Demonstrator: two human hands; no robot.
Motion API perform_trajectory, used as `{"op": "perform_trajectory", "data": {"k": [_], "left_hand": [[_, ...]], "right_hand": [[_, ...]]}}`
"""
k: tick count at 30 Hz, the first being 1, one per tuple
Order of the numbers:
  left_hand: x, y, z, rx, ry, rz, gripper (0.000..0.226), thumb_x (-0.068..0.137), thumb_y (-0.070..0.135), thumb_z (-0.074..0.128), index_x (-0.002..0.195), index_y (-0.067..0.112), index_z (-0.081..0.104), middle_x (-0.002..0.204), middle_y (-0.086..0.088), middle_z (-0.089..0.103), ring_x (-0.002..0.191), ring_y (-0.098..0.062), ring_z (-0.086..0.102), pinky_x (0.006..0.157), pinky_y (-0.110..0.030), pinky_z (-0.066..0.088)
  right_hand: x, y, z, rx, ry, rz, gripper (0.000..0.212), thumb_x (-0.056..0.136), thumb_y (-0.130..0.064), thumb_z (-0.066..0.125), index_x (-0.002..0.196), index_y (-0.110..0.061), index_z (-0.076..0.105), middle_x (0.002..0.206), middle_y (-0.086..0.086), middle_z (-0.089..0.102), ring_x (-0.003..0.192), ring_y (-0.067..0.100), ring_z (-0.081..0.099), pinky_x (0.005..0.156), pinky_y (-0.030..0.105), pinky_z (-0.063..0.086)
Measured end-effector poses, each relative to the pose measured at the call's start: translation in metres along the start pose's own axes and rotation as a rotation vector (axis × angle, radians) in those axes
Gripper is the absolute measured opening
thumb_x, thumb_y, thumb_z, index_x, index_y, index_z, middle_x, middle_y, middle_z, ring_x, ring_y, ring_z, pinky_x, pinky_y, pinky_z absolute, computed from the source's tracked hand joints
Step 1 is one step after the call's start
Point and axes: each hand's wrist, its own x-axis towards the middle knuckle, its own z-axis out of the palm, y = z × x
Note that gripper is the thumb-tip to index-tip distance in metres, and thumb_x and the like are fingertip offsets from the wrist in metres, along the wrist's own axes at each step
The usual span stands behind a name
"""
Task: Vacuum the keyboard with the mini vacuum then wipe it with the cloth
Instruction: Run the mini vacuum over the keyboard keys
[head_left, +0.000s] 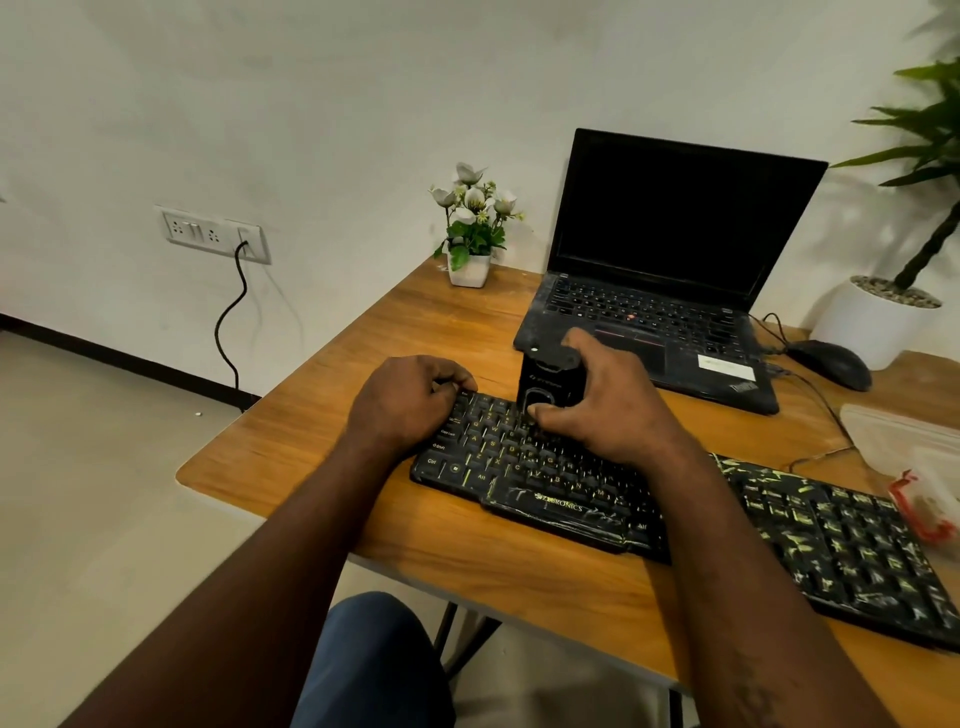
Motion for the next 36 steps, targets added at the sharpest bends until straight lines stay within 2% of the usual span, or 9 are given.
{"op": "perform_trajectory", "data": {"k": [5, 9, 11, 13, 15, 18, 23, 32, 36], "left_hand": [[-0.011, 0.006, 0.001, 0.014, 0.077, -0.028, 0.024, 0.098, 0.023, 0.062, 0.092, 0.042, 0.075, 0.106, 0.018, 0.064, 0.094, -0.008, 0.06, 0.08, -0.033, 0.05], [-0.039, 0.011, -0.006, -0.328, 0.176, -0.106, 0.016, 0.098, 0.024, 0.066, 0.102, 0.034, 0.078, 0.109, 0.014, 0.068, 0.089, -0.008, 0.066, 0.08, -0.04, 0.059], [-0.052, 0.009, -0.01, -0.458, 0.097, -0.094, 0.016, 0.097, 0.03, 0.07, 0.111, 0.035, 0.076, 0.111, 0.015, 0.07, 0.092, -0.007, 0.069, 0.085, -0.045, 0.061], [-0.059, 0.006, -0.015, -0.394, -0.121, 0.037, 0.043, 0.09, 0.047, 0.076, 0.131, 0.037, 0.067, 0.128, 0.019, 0.065, 0.113, -0.004, 0.063, 0.097, -0.045, 0.057], [-0.058, 0.004, -0.018, -0.17, -0.324, 0.128, 0.09, 0.074, 0.075, 0.076, 0.152, 0.043, 0.044, 0.155, 0.019, 0.045, 0.138, -0.011, 0.044, 0.112, -0.049, 0.043], [-0.054, 0.005, -0.017, 0.198, -0.423, 0.136, 0.131, 0.053, 0.094, 0.063, 0.163, 0.044, 0.011, 0.17, 0.021, 0.009, 0.148, -0.014, 0.018, 0.121, -0.054, 0.026], [-0.046, 0.002, -0.018, 0.254, -0.475, 0.136, 0.143, 0.047, 0.096, 0.064, 0.163, 0.043, -0.002, 0.172, 0.016, 0.001, 0.147, -0.018, 0.013, 0.123, -0.055, 0.023], [-0.031, -0.007, -0.02, 0.295, -0.521, 0.183, 0.142, 0.048, 0.096, 0.064, 0.164, 0.043, 0.002, 0.171, 0.017, 0.0, 0.143, -0.019, 0.016, 0.122, -0.052, 0.026], [-0.028, -0.008, -0.015, 0.312, -0.457, 0.213, 0.14, 0.044, 0.104, 0.059, 0.163, 0.044, 0.014, 0.169, 0.018, 0.012, 0.135, -0.019, 0.024, 0.116, -0.05, 0.036]], "right_hand": [[-0.005, -0.011, 0.006, 0.056, -0.143, -0.096, 0.044, 0.075, -0.023, 0.089, 0.104, -0.025, 0.055, 0.102, -0.005, 0.069, 0.091, 0.012, 0.069, 0.077, 0.038, 0.061], [-0.003, -0.011, 0.01, -0.008, -0.088, -0.096, 0.045, 0.076, -0.024, 0.088, 0.106, -0.027, 0.054, 0.102, -0.009, 0.066, 0.093, 0.012, 0.066, 0.08, 0.042, 0.059], [-0.002, -0.009, 0.009, -0.024, -0.043, -0.078, 0.046, 0.076, -0.024, 0.088, 0.108, -0.026, 0.054, 0.102, -0.009, 0.066, 0.093, 0.013, 0.067, 0.08, 0.041, 0.061], [-0.002, -0.006, 0.009, -0.026, -0.028, -0.08, 0.047, 0.076, -0.024, 0.088, 0.109, -0.026, 0.054, 0.102, -0.008, 0.067, 0.092, 0.014, 0.068, 0.078, 0.041, 0.062], [-0.003, -0.006, 0.01, -0.027, -0.033, -0.087, 0.048, 0.075, -0.025, 0.088, 0.109, -0.026, 0.054, 0.102, -0.008, 0.067, 0.092, 0.013, 0.068, 0.078, 0.041, 0.062], [-0.003, -0.006, 0.01, -0.036, -0.019, -0.101, 0.048, 0.075, -0.027, 0.088, 0.108, -0.025, 0.055, 0.099, -0.008, 0.067, 0.088, 0.013, 0.068, 0.075, 0.042, 0.061], [-0.004, -0.01, 0.015, 0.008, 0.001, -0.122, 0.046, 0.075, -0.029, 0.089, 0.107, -0.025, 0.057, 0.095, -0.01, 0.068, 0.086, 0.009, 0.069, 0.074, 0.041, 0.061], [-0.003, -0.01, 0.018, -0.003, -0.015, -0.133, 0.048, 0.074, -0.032, 0.087, 0.11, -0.026, 0.056, 0.097, -0.008, 0.068, 0.087, 0.011, 0.069, 0.074, 0.041, 0.061], [-0.006, -0.017, 0.015, 0.034, -0.057, -0.121, 0.045, 0.074, -0.03, 0.087, 0.107, -0.027, 0.057, 0.093, -0.007, 0.069, 0.081, 0.012, 0.069, 0.071, 0.043, 0.06]]}}
